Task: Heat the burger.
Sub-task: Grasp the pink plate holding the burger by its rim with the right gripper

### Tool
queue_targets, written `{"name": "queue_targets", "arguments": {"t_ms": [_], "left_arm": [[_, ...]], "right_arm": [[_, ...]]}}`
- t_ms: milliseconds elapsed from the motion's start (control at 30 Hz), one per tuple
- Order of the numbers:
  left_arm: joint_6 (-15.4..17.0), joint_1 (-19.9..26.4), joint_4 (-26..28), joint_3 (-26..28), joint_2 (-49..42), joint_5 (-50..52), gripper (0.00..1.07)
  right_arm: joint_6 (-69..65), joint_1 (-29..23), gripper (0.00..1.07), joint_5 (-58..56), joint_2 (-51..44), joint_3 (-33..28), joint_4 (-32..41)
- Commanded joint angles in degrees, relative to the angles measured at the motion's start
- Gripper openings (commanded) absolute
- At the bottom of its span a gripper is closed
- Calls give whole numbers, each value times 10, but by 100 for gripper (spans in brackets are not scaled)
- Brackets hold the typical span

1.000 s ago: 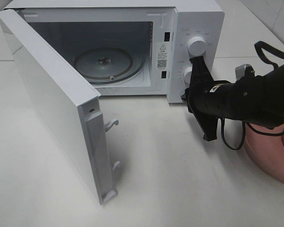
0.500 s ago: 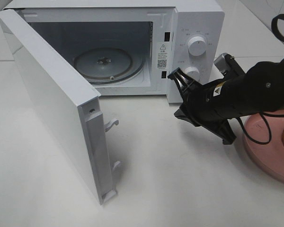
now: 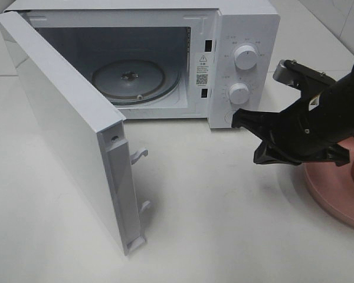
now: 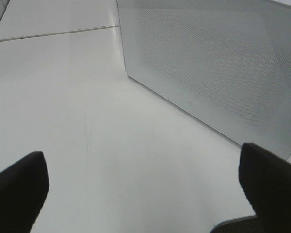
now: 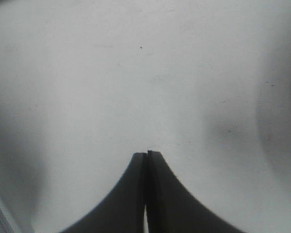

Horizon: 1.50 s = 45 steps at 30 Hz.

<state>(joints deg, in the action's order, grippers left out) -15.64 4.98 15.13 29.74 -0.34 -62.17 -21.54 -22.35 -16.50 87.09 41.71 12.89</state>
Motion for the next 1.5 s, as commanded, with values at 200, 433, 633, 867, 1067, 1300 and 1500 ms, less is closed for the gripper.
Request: {"name": "queue_targets", "arguments": {"t_ms": [200,433,633,867,1067,1300,1500], "left_arm": [[-1,-1,0,-1,-1,4,100],[-1,-1,0,-1,-1,4,100],[-1,-1,0,-1,-1,4,100],[-1,-1,0,-1,-1,4,100],[-1,-1,0,-1,-1,4,100],[-1,-1,0,-1,-1,4,100],[-1,-1,0,-1,-1,4,100]], "right_arm": [[157,32,7,-112,-28,-2,-21],[188,68,16,-211,-34,21,-81],[187,77,46,-244,-34,52,-116],[183,77,101,-239,-28,65,-139],[168,77,101,-238,-8,65,-153],[166,80,100,-234,29,65,-155],[161,99,97,-210,53,65,-172]]}}
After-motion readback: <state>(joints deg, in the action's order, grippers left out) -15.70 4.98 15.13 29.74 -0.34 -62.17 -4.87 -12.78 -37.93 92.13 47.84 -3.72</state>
